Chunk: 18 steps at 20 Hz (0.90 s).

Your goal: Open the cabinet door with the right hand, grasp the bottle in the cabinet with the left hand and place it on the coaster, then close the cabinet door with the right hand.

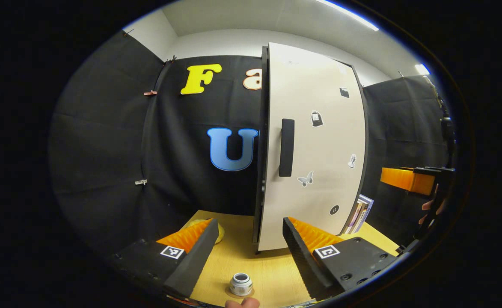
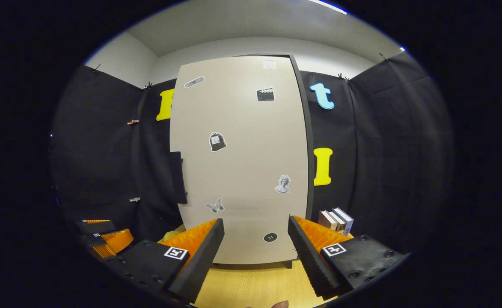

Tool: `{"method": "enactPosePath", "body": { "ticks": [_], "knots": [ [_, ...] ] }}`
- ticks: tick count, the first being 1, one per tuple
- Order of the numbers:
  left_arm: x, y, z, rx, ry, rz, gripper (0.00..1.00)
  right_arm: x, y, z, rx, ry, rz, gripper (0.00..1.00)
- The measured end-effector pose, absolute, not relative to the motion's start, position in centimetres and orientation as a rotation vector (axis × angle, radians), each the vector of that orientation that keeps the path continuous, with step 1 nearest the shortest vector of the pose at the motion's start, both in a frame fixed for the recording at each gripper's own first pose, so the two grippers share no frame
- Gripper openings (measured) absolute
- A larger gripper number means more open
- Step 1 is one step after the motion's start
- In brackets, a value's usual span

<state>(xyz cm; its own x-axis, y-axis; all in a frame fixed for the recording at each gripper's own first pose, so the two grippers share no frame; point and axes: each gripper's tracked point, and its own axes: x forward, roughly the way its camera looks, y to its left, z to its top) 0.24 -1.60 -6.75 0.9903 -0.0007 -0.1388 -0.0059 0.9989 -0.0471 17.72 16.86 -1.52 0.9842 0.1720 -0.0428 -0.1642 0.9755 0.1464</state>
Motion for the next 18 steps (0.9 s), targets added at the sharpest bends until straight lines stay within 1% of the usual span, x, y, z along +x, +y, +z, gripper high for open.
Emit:
{"method": "enactPosePath", "body": {
  "ticks": [10,13,18],
  "knots": [
    [0.0,-1.8,-4.9,-0.092,0.1,-0.002,0.95,17.7,16.4,-1.8,0.128,0.047,0.144,0.98],
    [0.0,-1.9,-3.8,-0.064,0.088,-0.005,0.95,17.7,16.6,-2.2,0.137,0.05,0.14,0.98],
    [-0.3,-2.7,-3.8,-0.049,0.089,-0.024,0.95,17.3,16.2,-2.3,0.135,0.041,0.13,0.98]
  ]
}}
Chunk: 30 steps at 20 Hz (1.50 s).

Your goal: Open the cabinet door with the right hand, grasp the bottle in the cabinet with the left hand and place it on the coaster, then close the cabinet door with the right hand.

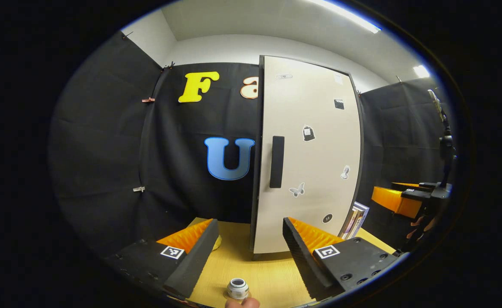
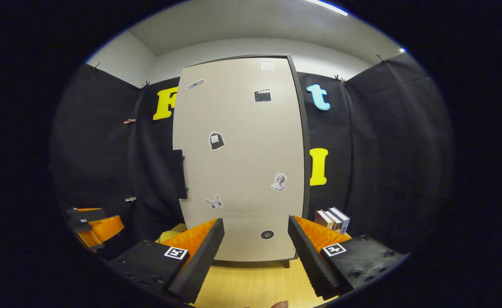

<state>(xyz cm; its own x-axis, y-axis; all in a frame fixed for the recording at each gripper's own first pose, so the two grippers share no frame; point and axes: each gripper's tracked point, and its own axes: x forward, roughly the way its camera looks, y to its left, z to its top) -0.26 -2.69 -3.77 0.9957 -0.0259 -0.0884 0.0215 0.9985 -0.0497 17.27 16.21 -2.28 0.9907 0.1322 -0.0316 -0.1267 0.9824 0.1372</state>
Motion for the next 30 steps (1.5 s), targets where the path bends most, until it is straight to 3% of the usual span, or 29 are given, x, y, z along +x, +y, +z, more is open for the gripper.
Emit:
{"method": "enactPosePath", "body": {
  "ticks": [17,30],
  "knots": [
    [4.0,-6.7,-0.9,-0.073,-0.03,-0.082,0.95,18.3,12.4,-3.7,0.19,0.015,0.002,0.98],
    [3.7,-5.8,-2.1,-0.027,0.005,-0.002,0.95,18.5,13.7,-3.0,0.123,-0.02,0.063,0.98]
  ]
}}
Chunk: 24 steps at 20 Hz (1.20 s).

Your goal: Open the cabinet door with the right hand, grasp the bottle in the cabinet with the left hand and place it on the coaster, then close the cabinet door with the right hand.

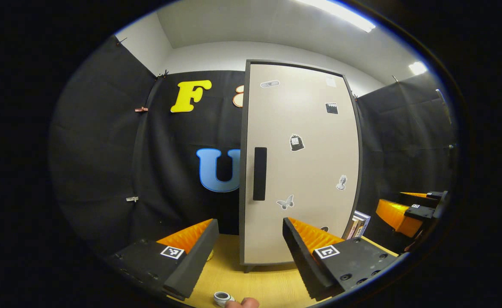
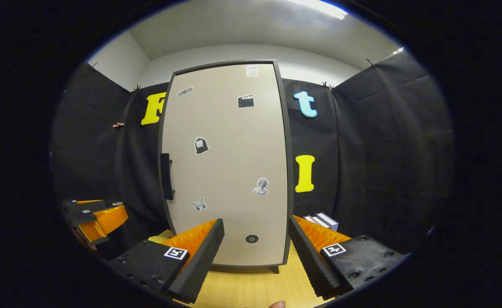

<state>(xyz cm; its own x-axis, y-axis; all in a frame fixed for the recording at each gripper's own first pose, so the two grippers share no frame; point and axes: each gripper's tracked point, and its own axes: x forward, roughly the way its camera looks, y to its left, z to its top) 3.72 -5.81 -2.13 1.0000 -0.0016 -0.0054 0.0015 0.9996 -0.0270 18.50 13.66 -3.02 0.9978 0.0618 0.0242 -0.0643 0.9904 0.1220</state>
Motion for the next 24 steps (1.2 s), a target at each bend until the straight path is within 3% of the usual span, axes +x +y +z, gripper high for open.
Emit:
{"method": "enactPosePath", "body": {
  "ticks": [24],
  "knots": [
    [4.7,-12.3,-3.0,0.041,-0.012,0.027,0.95,20.8,11.0,-3.8,0.177,-0.025,0.194,0.98]
  ]
}}
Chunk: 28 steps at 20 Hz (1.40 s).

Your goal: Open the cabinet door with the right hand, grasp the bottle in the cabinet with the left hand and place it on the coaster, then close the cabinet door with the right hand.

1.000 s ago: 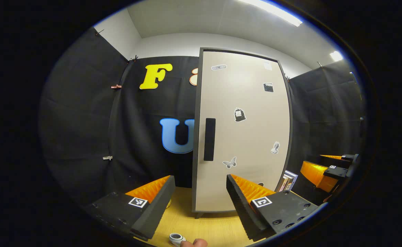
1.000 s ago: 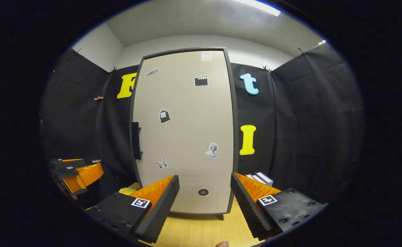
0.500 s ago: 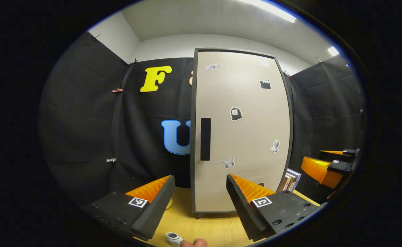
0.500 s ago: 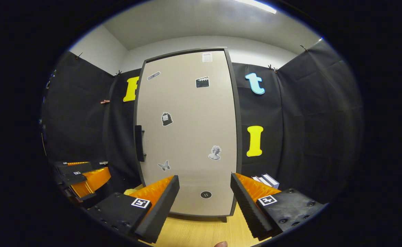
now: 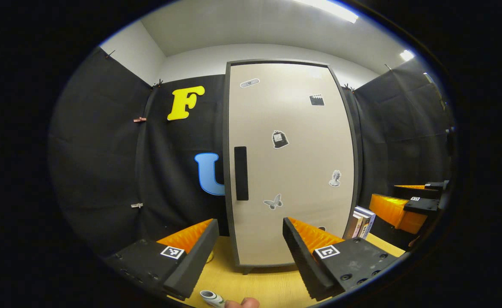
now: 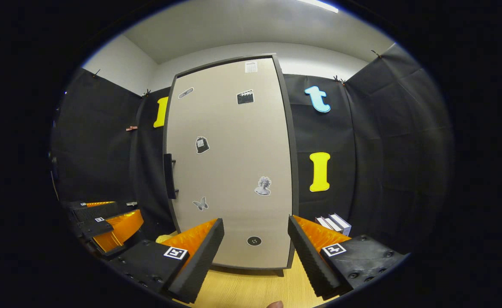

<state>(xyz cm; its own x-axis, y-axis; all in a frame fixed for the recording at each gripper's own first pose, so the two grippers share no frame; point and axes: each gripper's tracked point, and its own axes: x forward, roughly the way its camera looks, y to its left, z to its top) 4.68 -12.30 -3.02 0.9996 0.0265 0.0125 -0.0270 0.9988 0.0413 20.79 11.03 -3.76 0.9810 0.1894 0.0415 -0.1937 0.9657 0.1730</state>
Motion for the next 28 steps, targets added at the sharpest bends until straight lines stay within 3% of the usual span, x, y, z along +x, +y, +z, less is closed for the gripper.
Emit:
{"method": "enactPosePath", "body": {
  "ticks": [15,28],
  "knots": [
    [4.2,-15.4,-3.6,0.017,-0.021,0.05,0.95,20.7,9.4,-5.3,0.201,-0.015,0.27,0.98],
    [3.7,-16.9,-5.7,0.035,-0.03,0.064,0.95,22.2,7.2,-7.8,0.18,-0.014,0.249,0.98]
  ]
}}
